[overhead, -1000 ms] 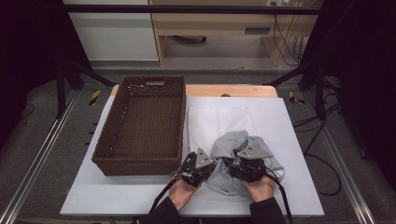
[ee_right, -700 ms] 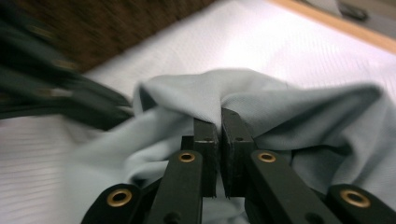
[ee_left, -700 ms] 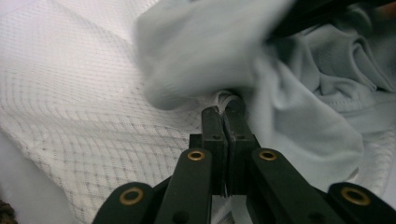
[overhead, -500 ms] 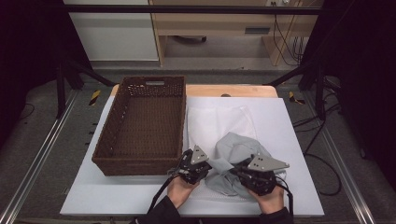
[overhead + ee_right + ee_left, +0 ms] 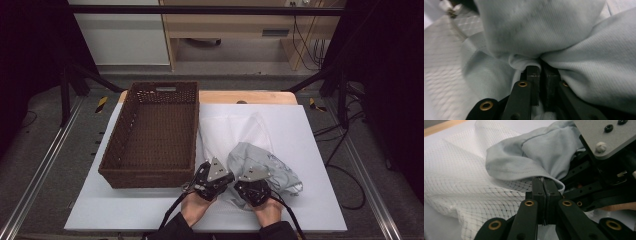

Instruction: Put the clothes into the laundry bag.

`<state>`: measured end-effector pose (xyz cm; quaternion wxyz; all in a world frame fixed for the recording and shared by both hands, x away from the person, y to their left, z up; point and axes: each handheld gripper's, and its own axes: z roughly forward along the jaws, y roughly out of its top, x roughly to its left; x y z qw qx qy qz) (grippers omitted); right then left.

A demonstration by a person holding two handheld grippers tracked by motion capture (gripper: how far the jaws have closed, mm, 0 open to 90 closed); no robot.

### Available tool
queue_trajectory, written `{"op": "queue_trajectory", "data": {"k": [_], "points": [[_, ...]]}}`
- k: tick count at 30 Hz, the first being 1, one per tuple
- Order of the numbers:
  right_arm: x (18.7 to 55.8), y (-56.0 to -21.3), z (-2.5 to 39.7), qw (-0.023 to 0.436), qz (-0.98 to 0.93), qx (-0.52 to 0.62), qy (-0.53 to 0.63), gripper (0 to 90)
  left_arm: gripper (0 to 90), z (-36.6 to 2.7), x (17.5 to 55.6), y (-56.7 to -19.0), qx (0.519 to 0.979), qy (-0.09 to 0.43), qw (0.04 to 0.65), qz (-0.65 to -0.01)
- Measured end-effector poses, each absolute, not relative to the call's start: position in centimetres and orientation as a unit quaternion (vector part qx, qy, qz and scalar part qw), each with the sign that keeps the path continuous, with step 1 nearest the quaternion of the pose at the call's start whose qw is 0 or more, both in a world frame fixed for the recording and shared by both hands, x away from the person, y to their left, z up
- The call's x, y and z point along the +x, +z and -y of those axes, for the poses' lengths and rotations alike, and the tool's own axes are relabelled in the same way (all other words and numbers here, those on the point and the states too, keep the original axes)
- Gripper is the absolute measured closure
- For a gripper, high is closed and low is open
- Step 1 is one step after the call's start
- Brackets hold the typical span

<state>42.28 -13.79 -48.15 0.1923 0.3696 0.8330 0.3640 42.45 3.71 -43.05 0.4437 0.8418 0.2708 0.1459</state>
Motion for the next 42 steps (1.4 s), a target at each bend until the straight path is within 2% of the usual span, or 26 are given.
{"op": "queue_trajectory", "data": {"k": [2, 6, 9, 13, 16, 20, 23, 27, 30, 31, 32, 38, 42], "points": [[42.1, -48.1, 13.7, 0.191, -0.835, 0.365, 0.365, 79.0, 88.4, -3.9, 42.5, -43.2, 0.843, 0.151, 0.44, -0.271], [41.3, -47.0, 14.5, 0.16, -0.836, 0.353, 0.388, 66.1, 88.2, -4.5, 42.5, -43.4, 0.843, 0.157, 0.433, -0.277], [40.5, -45.4, 15.5, 0.155, -0.826, 0.347, 0.416, 62.6, 88.1, -4.7, 42.6, -43.7, 0.844, 0.155, 0.43, -0.281], [39.6, -42.4, 17.2, 0.196, -0.799, 0.347, 0.45, 55.1, 88.1, -4.6, 42.5, -43.8, 0.846, 0.16, 0.425, -0.277], [40.1, -40.3, 18.7, 0.255, -0.761, 0.37, 0.468, 42.5, 88.0, -4.7, 42.6, -43.8, 0.846, 0.158, 0.425, -0.279], [42.1, -40.3, 19.2, 0.287, -0.743, 0.411, 0.443, 30.3, 88.0, -4.8, 42.7, -43.9, 0.847, 0.158, 0.422, -0.281], [43.5, -42.1, 18.6, 0.261, -0.764, 0.425, 0.409, 31.0, 87.9, -4.7, 42.7, -43.9, 0.849, 0.161, 0.419, -0.278], [44.5, -44.5, 18.0, 0.226, -0.79, 0.44, 0.362, 45.4, 87.9, -4.7, 42.9, -44.2, 0.852, 0.158, 0.412, -0.281], [44.6, -44.6, 18.2, 0.207, -0.797, 0.449, 0.347, 65.7, 87.9, -4.7, 43.0, -44.4, 0.852, 0.156, 0.411, -0.285], [44.6, -44.3, 18.4, 0.197, -0.797, 0.451, 0.351, 75.6, 87.9, -4.7, 43.0, -44.4, 0.851, 0.154, 0.412, -0.286], [44.5, -44.1, 18.5, 0.196, -0.797, 0.449, 0.353, 80.8, 87.9, -4.8, 43.0, -44.4, 0.85, 0.154, 0.414, -0.287], [42.4, -41.2, 19.9, 0.206, -0.776, 0.399, 0.443, 84.1, 87.9, -4.9, 43.2, -44.2, 0.842, 0.147, 0.421, -0.303], [40.1, -40.5, 18.7, 0.168, -0.789, 0.339, 0.484, 84.0, 88.0, -5.2, 43.3, -43.7, 0.836, 0.145, 0.429, -0.311]]}}
